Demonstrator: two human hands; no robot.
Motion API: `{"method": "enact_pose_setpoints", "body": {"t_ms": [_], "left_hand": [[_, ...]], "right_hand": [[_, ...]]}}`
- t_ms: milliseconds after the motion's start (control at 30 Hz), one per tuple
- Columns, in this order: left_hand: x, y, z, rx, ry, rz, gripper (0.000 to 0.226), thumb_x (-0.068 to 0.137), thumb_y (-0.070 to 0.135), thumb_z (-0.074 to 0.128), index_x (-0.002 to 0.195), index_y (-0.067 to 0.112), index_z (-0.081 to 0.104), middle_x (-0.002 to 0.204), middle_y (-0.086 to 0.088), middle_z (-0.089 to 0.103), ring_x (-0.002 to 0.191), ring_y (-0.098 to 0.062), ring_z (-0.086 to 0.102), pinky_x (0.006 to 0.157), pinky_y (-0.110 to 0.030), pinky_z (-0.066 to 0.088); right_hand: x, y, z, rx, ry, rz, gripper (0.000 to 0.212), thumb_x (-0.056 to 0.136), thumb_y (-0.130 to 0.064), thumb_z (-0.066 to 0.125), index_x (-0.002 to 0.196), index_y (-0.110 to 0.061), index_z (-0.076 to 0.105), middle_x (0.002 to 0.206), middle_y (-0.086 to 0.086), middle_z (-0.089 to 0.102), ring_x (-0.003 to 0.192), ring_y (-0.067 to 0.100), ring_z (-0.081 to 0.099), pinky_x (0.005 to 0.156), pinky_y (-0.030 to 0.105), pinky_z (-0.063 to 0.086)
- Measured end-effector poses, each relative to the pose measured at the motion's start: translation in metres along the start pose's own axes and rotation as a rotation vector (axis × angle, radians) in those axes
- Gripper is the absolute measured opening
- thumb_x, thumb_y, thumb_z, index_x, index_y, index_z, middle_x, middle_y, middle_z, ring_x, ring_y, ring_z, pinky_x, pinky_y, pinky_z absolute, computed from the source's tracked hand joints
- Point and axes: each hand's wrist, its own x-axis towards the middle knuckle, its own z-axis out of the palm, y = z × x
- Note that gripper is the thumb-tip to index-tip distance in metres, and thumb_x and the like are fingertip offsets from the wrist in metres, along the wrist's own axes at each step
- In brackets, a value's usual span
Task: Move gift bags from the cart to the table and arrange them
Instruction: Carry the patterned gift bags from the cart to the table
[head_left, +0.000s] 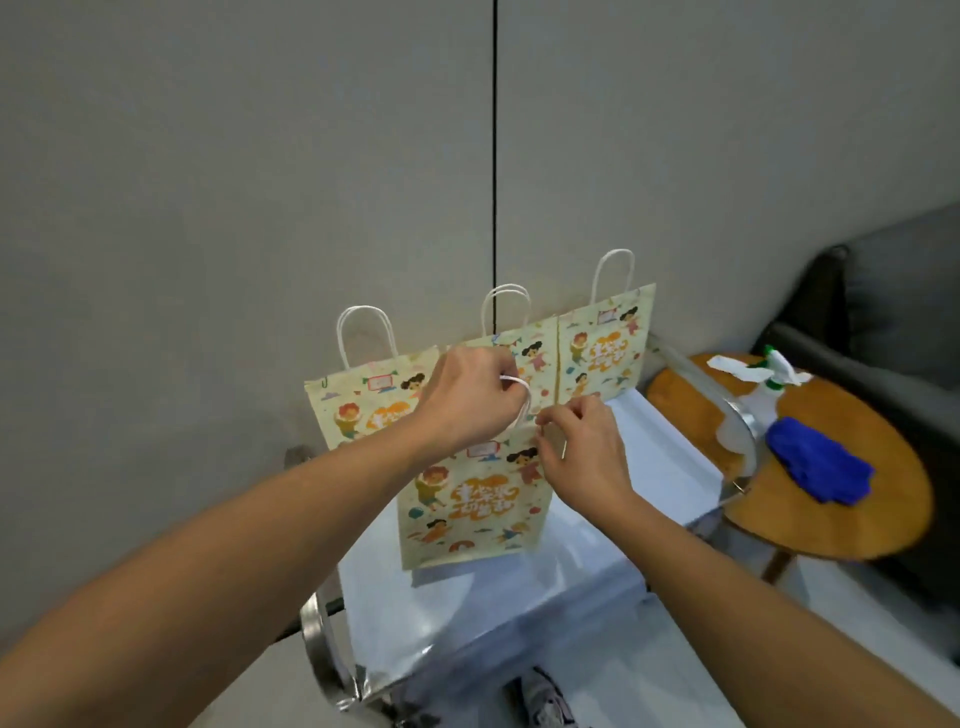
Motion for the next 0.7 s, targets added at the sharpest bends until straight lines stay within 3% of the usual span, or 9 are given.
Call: {"method": "enact_pose_setpoints", "body": {"t_ms": [100, 233, 367, 467, 600, 700], "left_hand": [[-0.015, 0.039, 0.015, -0.074, -0.063, 0.125, 0.022, 0.083, 0.022, 0.061, 0.064, 0.027, 0.055, 0.063, 0.005, 0.056, 0.066, -0.018, 0.054, 0.054, -0.026, 0.034], [-0.046, 0.104, 0.04, -0.159, -0.151, 0.255, 0.014, 0.081, 0.019, 0.061, 0.068, 0.018, 0.065, 0.067, 0.0, 0.063, 0.073, -0.021, 0.059, 0.06, -0.031, 0.044], [-0.084, 0.186, 0.075, -0.191, -0.254, 0.427, 0.021, 0.082, 0.02, 0.062, 0.061, 0.019, 0.062, 0.06, 0.001, 0.059, 0.066, -0.017, 0.055, 0.059, -0.032, 0.044], [-0.124, 0.256, 0.111, -0.209, -0.368, 0.562, 0.022, 0.084, 0.021, 0.063, 0.063, 0.021, 0.062, 0.063, 0.004, 0.059, 0.067, -0.013, 0.055, 0.055, -0.029, 0.039], [-0.192, 0.355, 0.168, -0.208, -0.508, 0.737, 0.02, 0.086, 0.026, 0.064, 0.067, 0.026, 0.06, 0.065, 0.006, 0.061, 0.069, -0.013, 0.058, 0.055, -0.028, 0.04], [-0.252, 0.431, 0.207, -0.216, -0.595, 0.846, 0.014, 0.089, 0.026, 0.065, 0.074, 0.026, 0.064, 0.066, 0.009, 0.06, 0.067, -0.009, 0.057, 0.052, -0.023, 0.035]], "right_hand": [[-0.047, 0.02, -0.036, -0.025, 0.086, 0.139, 0.012, 0.09, -0.02, 0.068, 0.101, -0.016, 0.069, 0.104, 0.002, 0.048, 0.098, 0.022, 0.049, 0.075, 0.035, 0.049], [-0.115, 0.056, -0.09, -0.028, 0.164, 0.347, 0.018, 0.092, -0.024, 0.067, 0.108, -0.02, 0.068, 0.115, 0.001, 0.05, 0.105, 0.019, 0.05, 0.083, 0.035, 0.047], [-0.192, 0.096, -0.148, -0.029, 0.208, 0.537, 0.023, 0.087, -0.019, 0.066, 0.109, -0.025, 0.067, 0.107, -0.004, 0.065, 0.1, 0.018, 0.058, 0.076, 0.031, 0.044], [-0.262, 0.123, -0.196, -0.043, 0.29, 0.674, 0.012, 0.09, -0.017, 0.063, 0.099, -0.023, 0.068, 0.095, -0.006, 0.066, 0.09, 0.016, 0.058, 0.07, 0.03, 0.04], [-0.366, 0.169, -0.259, -0.018, 0.348, 0.9, 0.004, 0.095, -0.024, 0.065, 0.091, -0.025, 0.067, 0.09, -0.008, 0.068, 0.084, 0.013, 0.062, 0.071, 0.029, 0.051], [-0.451, 0.203, -0.303, -0.028, 0.391, 1.028, 0.007, 0.095, -0.026, 0.064, 0.095, -0.022, 0.07, 0.092, -0.006, 0.07, 0.086, 0.016, 0.063, 0.072, 0.03, 0.051]]}}
